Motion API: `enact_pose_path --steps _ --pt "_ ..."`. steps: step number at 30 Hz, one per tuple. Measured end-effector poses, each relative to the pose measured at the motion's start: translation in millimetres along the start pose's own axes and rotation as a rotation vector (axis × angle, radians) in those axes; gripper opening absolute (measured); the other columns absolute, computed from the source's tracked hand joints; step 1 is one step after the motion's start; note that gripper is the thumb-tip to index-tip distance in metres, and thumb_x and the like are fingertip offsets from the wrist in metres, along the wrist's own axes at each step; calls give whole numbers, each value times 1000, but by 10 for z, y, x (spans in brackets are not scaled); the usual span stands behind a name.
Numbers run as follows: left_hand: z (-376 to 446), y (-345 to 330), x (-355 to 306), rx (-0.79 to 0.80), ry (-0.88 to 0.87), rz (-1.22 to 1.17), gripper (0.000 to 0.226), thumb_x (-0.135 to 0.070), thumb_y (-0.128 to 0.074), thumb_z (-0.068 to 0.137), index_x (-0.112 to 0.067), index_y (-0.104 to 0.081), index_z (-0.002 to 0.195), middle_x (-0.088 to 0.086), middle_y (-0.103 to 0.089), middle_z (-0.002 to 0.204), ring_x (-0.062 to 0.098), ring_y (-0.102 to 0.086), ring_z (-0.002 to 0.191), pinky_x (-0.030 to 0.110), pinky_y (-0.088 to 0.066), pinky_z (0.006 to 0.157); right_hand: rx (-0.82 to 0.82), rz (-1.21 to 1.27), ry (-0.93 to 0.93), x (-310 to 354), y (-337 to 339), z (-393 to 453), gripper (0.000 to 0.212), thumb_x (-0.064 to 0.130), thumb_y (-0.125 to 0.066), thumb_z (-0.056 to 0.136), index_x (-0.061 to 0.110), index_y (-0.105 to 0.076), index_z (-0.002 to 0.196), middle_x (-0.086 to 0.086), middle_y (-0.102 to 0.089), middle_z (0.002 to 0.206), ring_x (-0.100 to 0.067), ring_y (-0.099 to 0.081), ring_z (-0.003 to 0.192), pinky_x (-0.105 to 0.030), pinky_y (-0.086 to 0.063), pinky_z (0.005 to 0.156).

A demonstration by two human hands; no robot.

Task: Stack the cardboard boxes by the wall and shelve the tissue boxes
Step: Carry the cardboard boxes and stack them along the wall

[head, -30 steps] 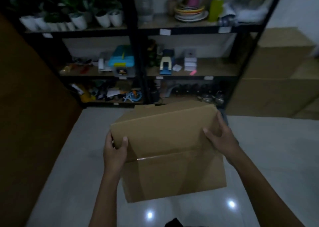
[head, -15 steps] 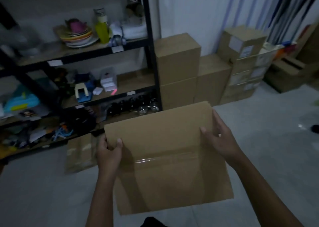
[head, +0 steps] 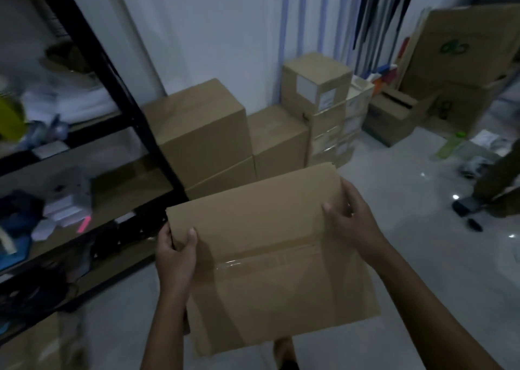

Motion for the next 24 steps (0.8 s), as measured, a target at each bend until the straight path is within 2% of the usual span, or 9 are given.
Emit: enact_pose_path --steps 2,8,11,17,20,24 --pt "195 -337 -156 30 -35 -25 55 -25 -65 99 -27 -45 150 -7 -58 132 17 -57 117 45 -48 103 -21 -23 -13 -28 106 367 57 29 -66 96 36 -42 147 17 -52 138 -11 -55 122 -37 -54 96" --pt "751 -1309 -455 41 -83 -51 51 -15 -67 97 -22 -50 145 -3 -60 128 17 -60 115 35 -47 96 -64 -46 -60 -238 453 1452 63 29 -65 97 31 -36 153 8 -45 150 -19 -47 133 -46 -48 107" --pt "1011 -1831 -539 44 -86 -43 52 -12 -68 96 -20 -50 144 3 -63 130 21 -62 116 36 -50 95 -64 -56 -78 -391 670 2046 65 29 -65 96 30 -35 154 5 -43 153 -20 -44 136 -47 -45 109" --pt "1314 -2982 -644 -34 -83 -13 60 -2 -69 93 -12 -45 148 3 -57 133 18 -56 117 32 -45 95 29 -31 -118 -841 1174 3376 59 25 -67 95 34 -40 147 2 -52 143 -26 -54 126 -52 -51 100" --pt "1407 -3455 -660 -102 -33 -8 61 4 -68 92 -8 -44 147 3 -55 134 16 -54 119 28 -42 94 95 -27 -95 -971 1387 3932 60 18 -68 94 31 -42 146 4 -52 141 -22 -53 126 -48 -51 100" --pt "1547 -3996 -684 -200 67 -25 64 2 -71 90 -12 -45 147 12 -54 144 31 -54 131 43 -46 105 182 -26 -106 -1030 1629 4634 60 9 -66 94 27 -42 146 7 -50 138 -19 -50 123 -35 -46 93"
Point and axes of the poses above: each hand's wrist, its own z-axis towards the middle knuckle, its own y-axis out of the back of the hand, x = y × z, the point moved 1 cm from there along z, towards the middle knuckle
